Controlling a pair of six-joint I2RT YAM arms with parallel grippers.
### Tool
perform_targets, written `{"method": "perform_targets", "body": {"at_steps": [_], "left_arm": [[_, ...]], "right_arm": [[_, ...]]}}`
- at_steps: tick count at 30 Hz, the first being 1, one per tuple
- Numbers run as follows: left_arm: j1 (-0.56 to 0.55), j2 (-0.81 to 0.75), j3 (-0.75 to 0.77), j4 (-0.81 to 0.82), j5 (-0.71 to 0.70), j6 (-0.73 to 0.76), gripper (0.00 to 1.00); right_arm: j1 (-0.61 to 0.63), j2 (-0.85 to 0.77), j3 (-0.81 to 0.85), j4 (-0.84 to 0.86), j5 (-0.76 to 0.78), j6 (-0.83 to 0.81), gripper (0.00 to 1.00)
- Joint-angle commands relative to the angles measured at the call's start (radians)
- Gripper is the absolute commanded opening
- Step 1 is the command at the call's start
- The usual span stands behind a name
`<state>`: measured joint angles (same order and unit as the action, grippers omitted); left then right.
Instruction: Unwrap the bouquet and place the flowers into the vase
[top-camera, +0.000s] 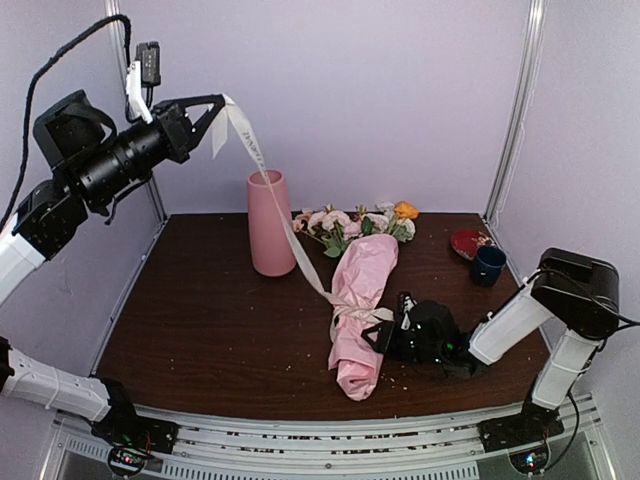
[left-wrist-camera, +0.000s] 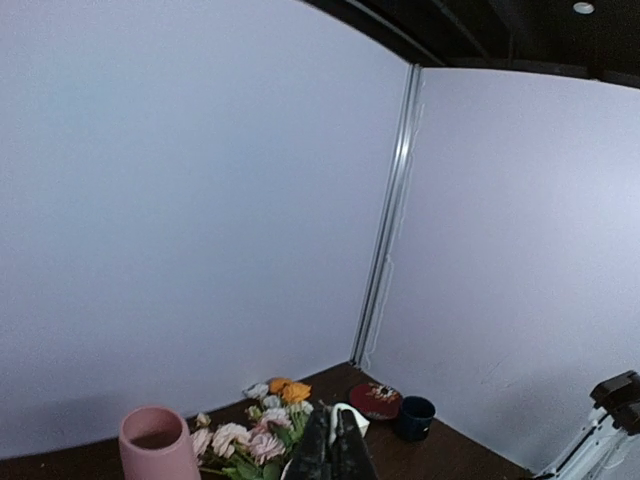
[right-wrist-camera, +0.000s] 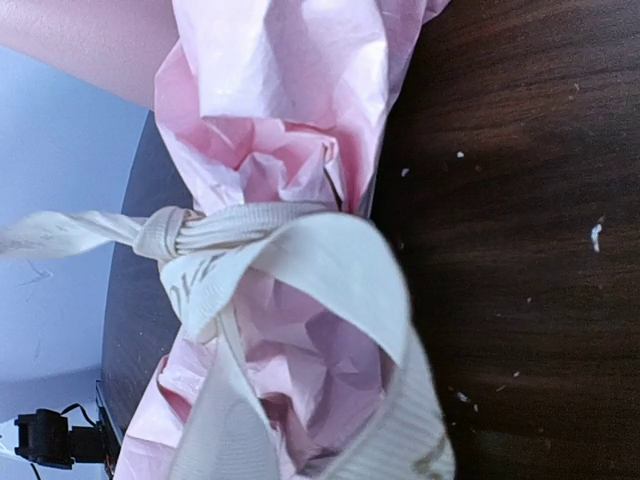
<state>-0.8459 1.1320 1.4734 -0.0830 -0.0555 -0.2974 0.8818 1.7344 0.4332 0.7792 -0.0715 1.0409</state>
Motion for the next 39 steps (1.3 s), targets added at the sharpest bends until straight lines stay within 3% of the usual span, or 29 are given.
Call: {"method": "perform_targets", "body": {"at_steps": [1, 5, 10, 18, 22, 23, 25, 28, 30, 33, 39], "left_arm": [[0.005, -0.124, -0.185, -0.130, -0.209, -0.014, 0.00], [0.006, -0.260, -0.417, -0.226, -0.403, -0.116, 0.00], [0.018, -0.352, -0.640, -0.291, -0.464, -0.250, 0.00], [0.044, -0.267, -0.919, -0.200, -0.316, -0.438, 0.00], [0.081, -0.120, -1.006, -0.023, -0.141, -0.482, 0.00], [0.082, -0.079, -1.002, -0.013, -0.130, -0.486, 0.03], [0.087, -0.018, -0.981, -0.005, -0.135, -0.487, 0.21], [0.112, 0.024, -0.947, 0.006, -0.107, -0.477, 0.65], [0.115, 0.021, -0.897, -0.032, -0.093, -0.468, 0.82], [0.116, -0.017, -0.809, -0.115, -0.089, -0.418, 0.96], [0.115, -0.086, -0.712, -0.119, 0.022, -0.274, 0.97]], "right_arm": [[-0.001, -0.051, -0.009, -0.207, 0.035, -0.048, 0.48], [0.000, -0.161, 0.023, -0.351, 0.078, -0.111, 0.55], [0.000, -0.306, 0.053, -0.545, 0.163, -0.200, 0.64], [0.000, -0.553, 0.140, -0.800, 0.270, -0.354, 0.72], [0.000, -0.530, 0.263, -0.888, 0.269, -0.439, 0.73], [-0.001, -0.502, 0.297, -0.912, 0.266, -0.457, 0.73], [-0.001, -0.436, 0.364, -0.950, 0.247, -0.492, 0.69], [0.000, -0.316, 0.462, -1.008, 0.224, -0.534, 0.62], [0.000, -0.260, 0.511, -1.045, 0.233, -0.547, 0.58], [0.001, -0.215, 0.548, -1.043, 0.214, -0.581, 0.54], [0.045, -0.106, 0.656, -1.112, 0.228, -0.649, 0.54]]}}
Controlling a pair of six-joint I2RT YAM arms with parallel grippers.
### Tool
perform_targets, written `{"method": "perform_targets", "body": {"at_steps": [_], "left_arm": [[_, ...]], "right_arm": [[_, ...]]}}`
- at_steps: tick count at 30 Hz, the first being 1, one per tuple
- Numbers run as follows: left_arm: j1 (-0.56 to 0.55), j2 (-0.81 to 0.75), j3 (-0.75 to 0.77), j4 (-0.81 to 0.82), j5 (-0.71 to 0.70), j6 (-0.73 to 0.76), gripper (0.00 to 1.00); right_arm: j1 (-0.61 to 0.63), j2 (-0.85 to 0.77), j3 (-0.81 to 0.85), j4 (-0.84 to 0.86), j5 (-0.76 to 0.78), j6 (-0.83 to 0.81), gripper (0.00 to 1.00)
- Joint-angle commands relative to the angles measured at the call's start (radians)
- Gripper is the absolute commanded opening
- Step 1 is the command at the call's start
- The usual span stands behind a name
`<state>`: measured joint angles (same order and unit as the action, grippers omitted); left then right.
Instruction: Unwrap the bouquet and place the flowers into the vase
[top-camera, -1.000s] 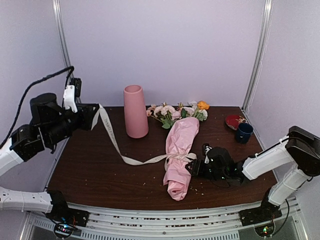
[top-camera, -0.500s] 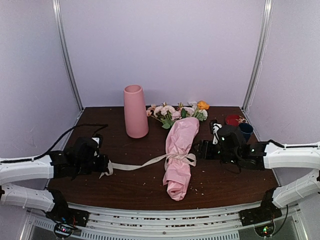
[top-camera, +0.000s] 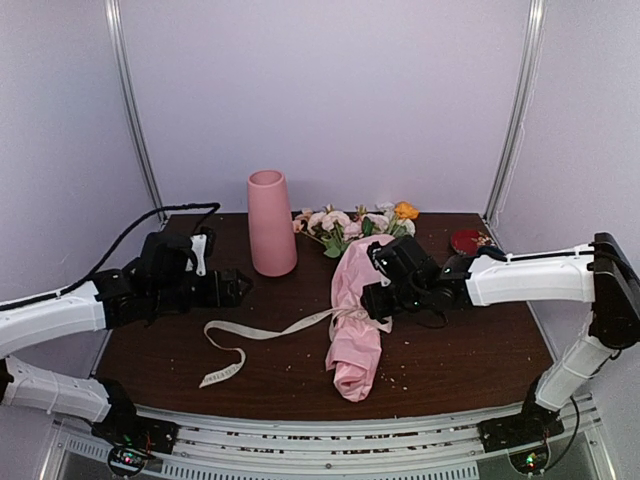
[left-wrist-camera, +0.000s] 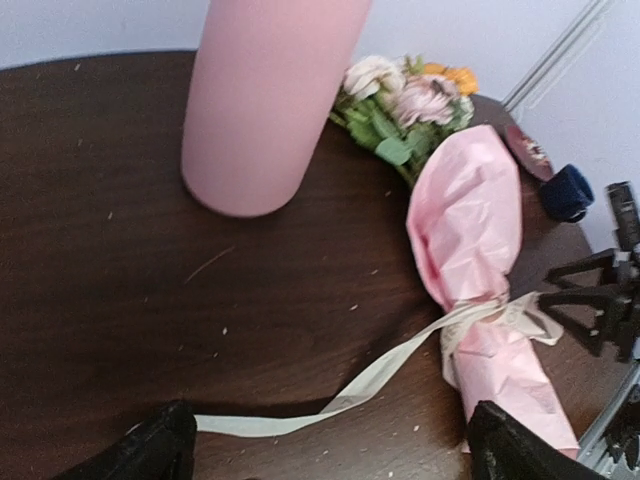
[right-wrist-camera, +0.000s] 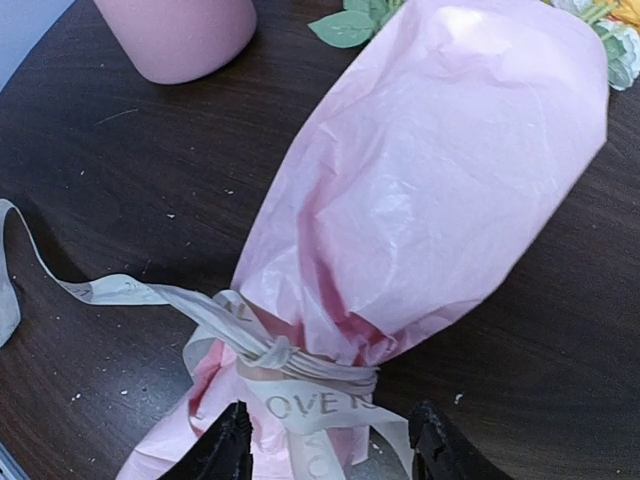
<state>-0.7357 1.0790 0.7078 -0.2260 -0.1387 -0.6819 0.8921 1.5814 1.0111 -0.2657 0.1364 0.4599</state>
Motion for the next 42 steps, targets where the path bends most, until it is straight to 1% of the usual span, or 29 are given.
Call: {"method": "perform_targets", "body": {"at_steps": [1, 3, 6, 11, 15, 18, 21, 26, 27, 34, 42], "left_arm": [[0.005, -0.028, 0.055, 0.049, 0.141, 0.119, 0.96], [0.004, -0.008, 0.041, 0.099, 0.190, 0.115, 0.93], [0.005, 0.033, -0.001, 0.160, 0.221, 0.082, 0.90], [0.005, 0.065, -0.079, 0.238, 0.295, 0.028, 0.88], [0.005, 0.072, -0.133, 0.294, 0.328, -0.008, 0.87], [0.005, 0.083, -0.145, 0.310, 0.343, -0.006, 0.86], [0.005, 0.072, -0.149, 0.305, 0.326, 0.011, 0.85], [0.004, 0.062, -0.148, 0.300, 0.307, 0.022, 0.85], [0.005, 0.065, -0.149, 0.304, 0.306, 0.021, 0.85], [0.005, 0.098, -0.175, 0.356, 0.323, -0.012, 0.82], [0.005, 0.125, -0.172, 0.377, 0.336, -0.017, 0.81]], "right_arm": [[0.043, 0.066, 0.094, -0.080, 0.027, -0.075, 0.54], [0.053, 0.107, 0.126, -0.098, 0.038, -0.083, 0.53], [0.063, 0.160, 0.180, -0.125, 0.057, -0.100, 0.53], [0.074, 0.239, 0.243, -0.187, 0.081, -0.109, 0.48], [0.077, 0.271, 0.263, -0.216, 0.133, -0.093, 0.37], [0.079, 0.262, 0.252, -0.205, 0.164, -0.078, 0.26], [0.080, 0.233, 0.238, -0.167, 0.151, -0.063, 0.17], [0.079, 0.160, 0.209, -0.096, 0.088, -0.029, 0.05], [0.079, 0.146, 0.203, -0.084, 0.075, -0.016, 0.00], [0.078, 0.035, 0.115, 0.036, 0.033, 0.037, 0.00], [0.071, -0.159, -0.123, 0.247, -0.005, 0.091, 0.00]]}}
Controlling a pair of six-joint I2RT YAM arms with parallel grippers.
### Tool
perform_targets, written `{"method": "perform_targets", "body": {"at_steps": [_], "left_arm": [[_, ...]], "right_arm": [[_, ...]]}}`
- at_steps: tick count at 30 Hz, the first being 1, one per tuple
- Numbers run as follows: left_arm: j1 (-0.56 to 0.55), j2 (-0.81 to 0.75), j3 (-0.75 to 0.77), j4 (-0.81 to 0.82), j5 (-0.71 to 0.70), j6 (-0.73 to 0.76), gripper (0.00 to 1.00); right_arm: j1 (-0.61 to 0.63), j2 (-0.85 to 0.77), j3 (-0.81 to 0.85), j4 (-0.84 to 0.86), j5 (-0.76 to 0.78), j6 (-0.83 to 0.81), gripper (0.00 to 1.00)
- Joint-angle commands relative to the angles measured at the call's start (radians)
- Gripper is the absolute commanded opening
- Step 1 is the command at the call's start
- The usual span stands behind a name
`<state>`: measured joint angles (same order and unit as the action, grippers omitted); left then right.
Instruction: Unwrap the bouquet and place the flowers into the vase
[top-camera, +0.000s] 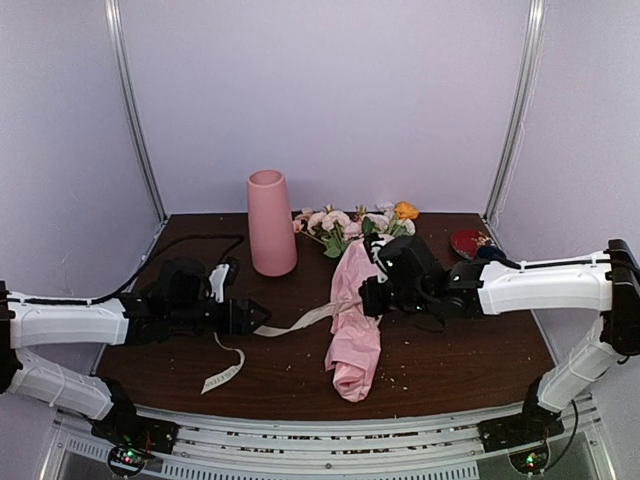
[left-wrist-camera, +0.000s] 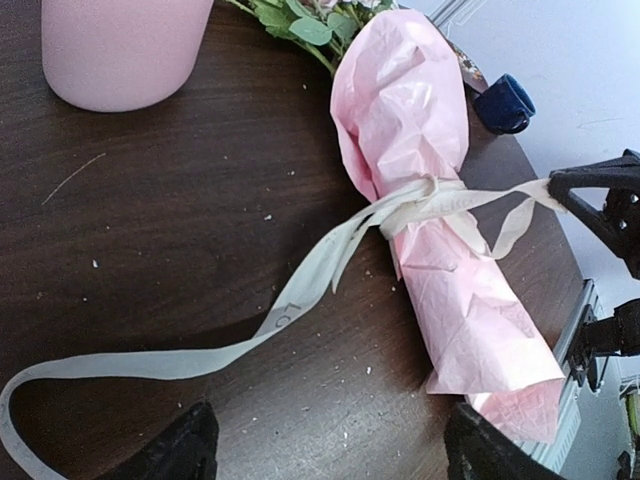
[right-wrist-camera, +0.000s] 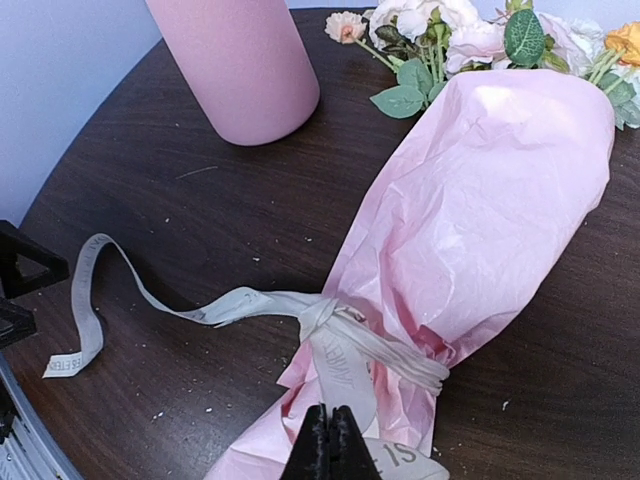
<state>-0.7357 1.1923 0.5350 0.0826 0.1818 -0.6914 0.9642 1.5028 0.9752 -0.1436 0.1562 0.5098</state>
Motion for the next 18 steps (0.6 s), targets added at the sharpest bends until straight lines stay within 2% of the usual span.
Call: {"method": "perform_targets", "body": {"at_steps": [1, 4, 8, 9, 13, 14, 16, 18], "left_arm": [[0.005, 0.013, 0.001, 0.069, 0.015, -0.009, 0.81], [0.005, 0.021, -0.005, 0.076, 0.013, -0.013, 0.81], [0.004, 0.025, -0.010, 0.082, 0.007, -0.016, 0.80], [0.004, 0.025, -0.013, 0.082, 0.005, -0.016, 0.80], [0.003, 0.032, -0.005, 0.055, -0.006, -0.009, 0.80], [0.004, 0.030, -0.005, 0.051, -0.009, -0.006, 0.80], [0.004, 0.025, -0.005, 0.044, -0.019, -0.004, 0.80], [0.004, 0.026, -0.003, 0.041, -0.025, -0.004, 0.80]], "right_arm": [[-0.001, -0.107, -0.117, 0.141, -0.032, 0.044, 0.00], [-0.002, -0.170, -0.204, 0.157, -0.046, 0.038, 0.00], [0.000, -0.238, -0.278, 0.090, -0.061, 0.029, 0.00], [0.000, -0.262, -0.289, 0.068, -0.068, 0.022, 0.05], [0.001, -0.356, -0.295, -0.047, -0.071, -0.017, 0.47], [0.001, -0.370, -0.285, -0.072, -0.063, -0.021, 0.54], [0.002, -0.363, -0.250, -0.118, -0.049, -0.034, 0.63], [0.001, -0.310, -0.200, -0.149, -0.031, -0.039, 0.66]]}}
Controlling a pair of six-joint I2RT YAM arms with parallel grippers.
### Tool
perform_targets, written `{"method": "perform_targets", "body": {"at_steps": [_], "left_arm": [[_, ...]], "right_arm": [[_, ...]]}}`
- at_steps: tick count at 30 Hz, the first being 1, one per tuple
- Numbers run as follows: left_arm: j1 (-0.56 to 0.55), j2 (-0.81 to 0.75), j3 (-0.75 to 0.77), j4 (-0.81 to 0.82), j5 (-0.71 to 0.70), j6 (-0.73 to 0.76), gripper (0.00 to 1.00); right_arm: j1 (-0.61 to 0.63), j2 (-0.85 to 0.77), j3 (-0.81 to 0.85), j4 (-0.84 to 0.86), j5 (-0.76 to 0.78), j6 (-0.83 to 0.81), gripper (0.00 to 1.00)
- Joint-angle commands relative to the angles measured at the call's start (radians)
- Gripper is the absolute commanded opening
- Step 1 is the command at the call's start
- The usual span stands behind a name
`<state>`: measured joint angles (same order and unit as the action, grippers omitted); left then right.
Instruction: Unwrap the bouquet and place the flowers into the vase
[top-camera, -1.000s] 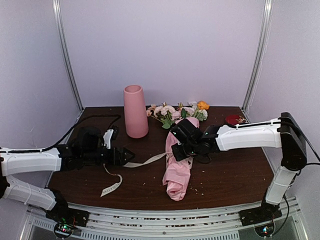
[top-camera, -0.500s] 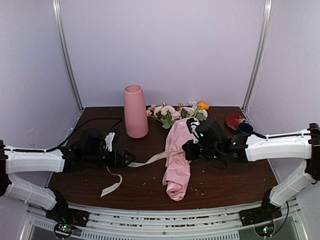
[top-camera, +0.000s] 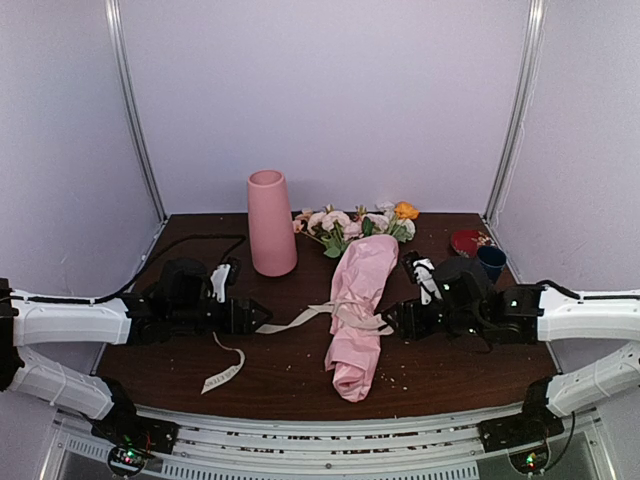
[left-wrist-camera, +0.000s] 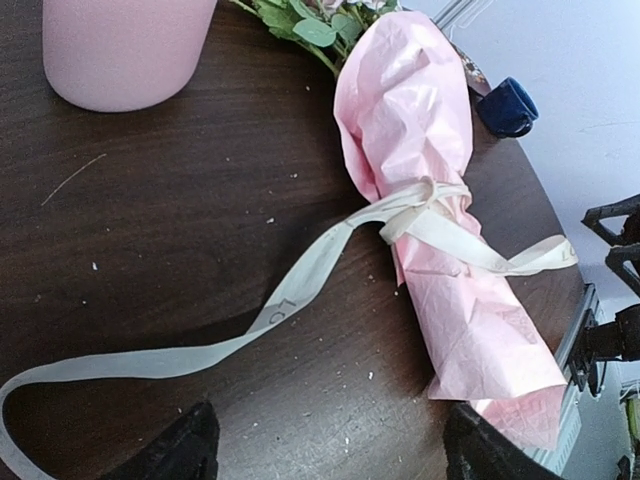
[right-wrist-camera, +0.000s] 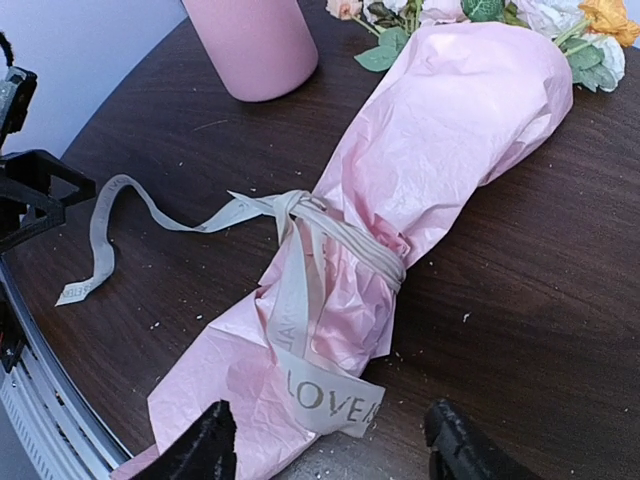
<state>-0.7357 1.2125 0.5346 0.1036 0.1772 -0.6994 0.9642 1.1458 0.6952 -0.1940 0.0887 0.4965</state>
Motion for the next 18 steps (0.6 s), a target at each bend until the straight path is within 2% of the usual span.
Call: {"method": "perform_targets", "body": {"at_steps": [1, 6, 8, 10, 13, 16, 18], "left_arm": [[0.004, 0.006, 0.000, 0.018, -0.020, 0.003, 0.80], [0.003, -0.010, 0.010, -0.003, -0.013, -0.008, 0.80], [0.002, -0.035, 0.002, -0.015, -0.021, -0.011, 0.80], [0.002, -0.057, -0.009, -0.027, -0.030, -0.014, 0.80], [0.002, -0.074, -0.023, -0.030, -0.034, -0.020, 0.80], [0.001, -0.071, -0.028, -0.024, -0.032, -0.026, 0.80], [0.001, -0.065, -0.027, -0.015, -0.027, -0.026, 0.79]], "right_arm": [[0.002, 0.083, 0.108, -0.111, 0.033, -0.032, 0.67], [0.004, 0.248, 0.219, -0.134, -0.042, -0.074, 0.73], [0.006, 0.307, 0.252, -0.168, -0.031, -0.079, 0.69], [0.011, 0.358, 0.276, -0.210, -0.015, -0.083, 0.59], [0.019, 0.369, 0.275, -0.231, 0.021, -0.075, 0.34], [0.020, 0.325, 0.272, -0.234, 0.060, -0.062, 0.01], [0.020, 0.267, 0.262, -0.218, 0.070, -0.058, 0.00]]}}
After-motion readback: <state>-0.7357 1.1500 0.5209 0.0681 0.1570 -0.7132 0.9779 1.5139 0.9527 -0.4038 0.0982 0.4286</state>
